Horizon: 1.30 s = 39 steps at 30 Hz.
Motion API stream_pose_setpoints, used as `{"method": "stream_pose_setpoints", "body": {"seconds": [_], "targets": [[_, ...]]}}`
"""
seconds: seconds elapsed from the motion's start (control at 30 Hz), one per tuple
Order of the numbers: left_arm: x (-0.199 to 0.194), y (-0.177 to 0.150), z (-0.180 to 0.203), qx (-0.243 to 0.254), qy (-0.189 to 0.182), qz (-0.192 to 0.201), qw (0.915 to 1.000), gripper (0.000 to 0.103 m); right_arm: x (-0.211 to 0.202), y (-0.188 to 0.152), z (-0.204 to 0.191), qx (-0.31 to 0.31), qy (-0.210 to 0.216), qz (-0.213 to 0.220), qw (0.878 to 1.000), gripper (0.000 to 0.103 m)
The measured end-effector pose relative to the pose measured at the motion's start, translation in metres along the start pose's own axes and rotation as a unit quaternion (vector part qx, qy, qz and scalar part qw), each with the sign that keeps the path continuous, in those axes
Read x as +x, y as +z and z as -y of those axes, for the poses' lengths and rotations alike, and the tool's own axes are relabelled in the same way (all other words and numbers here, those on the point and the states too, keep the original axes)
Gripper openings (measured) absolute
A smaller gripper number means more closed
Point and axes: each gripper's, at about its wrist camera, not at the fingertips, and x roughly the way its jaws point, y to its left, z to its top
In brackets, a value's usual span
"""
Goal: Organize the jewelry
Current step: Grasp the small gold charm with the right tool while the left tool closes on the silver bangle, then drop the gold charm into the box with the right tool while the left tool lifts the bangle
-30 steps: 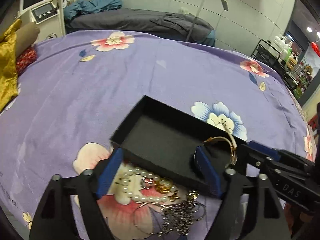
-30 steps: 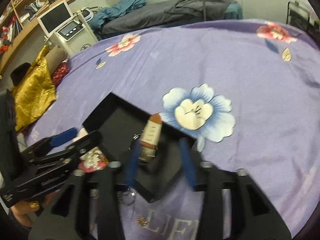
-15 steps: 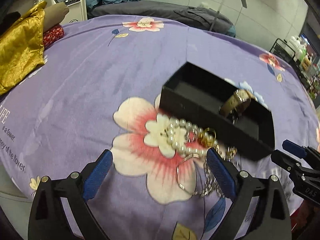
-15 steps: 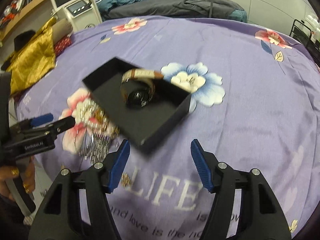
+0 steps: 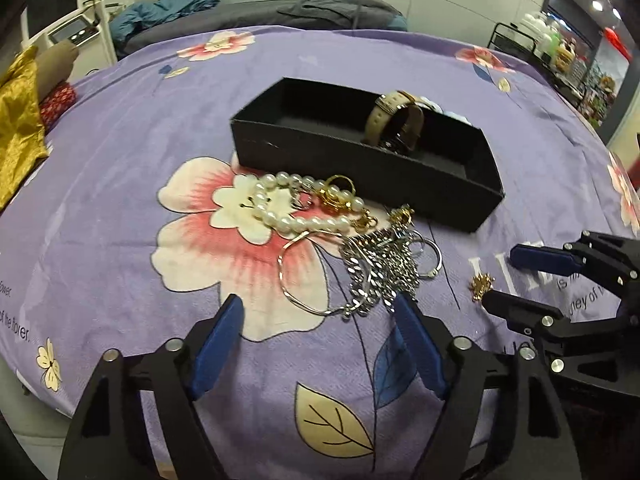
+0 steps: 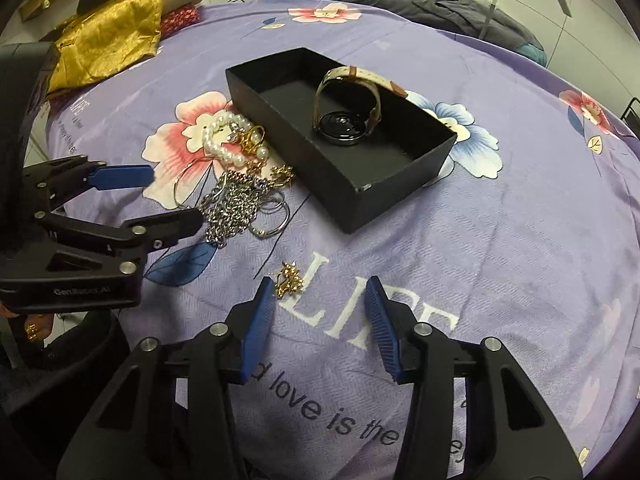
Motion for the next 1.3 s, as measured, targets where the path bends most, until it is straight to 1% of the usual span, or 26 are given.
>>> {"method": "stream_pose_setpoints", "body": {"seconds": [0.03, 0.17, 0.27, 0.3, 0.37, 0.4, 0.43, 0.47, 0.6, 0.77, 1.0, 1.3], "targets": [[0.003, -0.001, 0.001, 0.005, 0.003, -0.001, 1.0, 0.07, 0.001, -0.001, -0.001, -0.003, 0.001, -0.002, 1.0, 0.047], [0.008, 0.0, 0.005, 0.025, 0.02, 0.005, 0.9995, 0.066, 0.005, -0.004, -0.002, -0.009, -0.003, -0.004, 1.0, 0.043], [0.01, 0.005, 0.005, 0.025, 0.019, 0.007, 0.9995, 0.066, 0.007, -0.004, -0.005, -0.016, -0.007, -0.001, 1.0, 0.041], [0.011, 0.006, 0.005, 0.024, 0.019, 0.008, 0.9995, 0.064, 0.008, -0.003, -0.006, -0.018, -0.008, -0.001, 1.0, 0.039], [0.012, 0.009, 0.005, 0.02, 0.015, 0.009, 0.9996, 0.056, 0.009, -0.002, -0.008, -0.022, -0.007, 0.0, 1.0, 0.027], [0.012, 0.01, 0.005, 0.019, 0.014, 0.009, 0.9997, 0.054, 0.009, -0.001, -0.009, -0.023, -0.005, 0.0, 1.0, 0.024], [0.011, 0.011, 0.004, 0.016, 0.012, 0.009, 0.9998, 0.051, 0.01, 0.0, -0.01, -0.024, -0.004, 0.0, 1.0, 0.018], [0.011, 0.012, 0.004, 0.014, 0.01, 0.01, 0.9998, 0.051, 0.011, 0.0, -0.011, -0.025, -0.004, 0.0, 1.0, 0.016], [0.008, 0.012, -0.002, -0.009, -0.011, 0.009, 0.9999, 0.05, 0.01, 0.001, -0.01, -0.016, 0.001, -0.001, 1.0, 0.015], [0.001, 0.011, -0.009, -0.039, -0.033, 0.007, 0.9987, 0.05, 0.007, 0.002, 0.0, 0.015, 0.019, -0.011, 1.0, 0.015], [-0.015, 0.015, -0.007, -0.033, -0.032, 0.021, 0.9987, 0.05, -0.006, 0.004, 0.01, 0.047, 0.037, -0.006, 0.998, 0.015], [-0.023, 0.026, -0.001, -0.021, -0.029, 0.037, 0.9987, 0.05, -0.023, 0.015, 0.01, 0.045, 0.038, 0.016, 0.998, 0.015]]}}
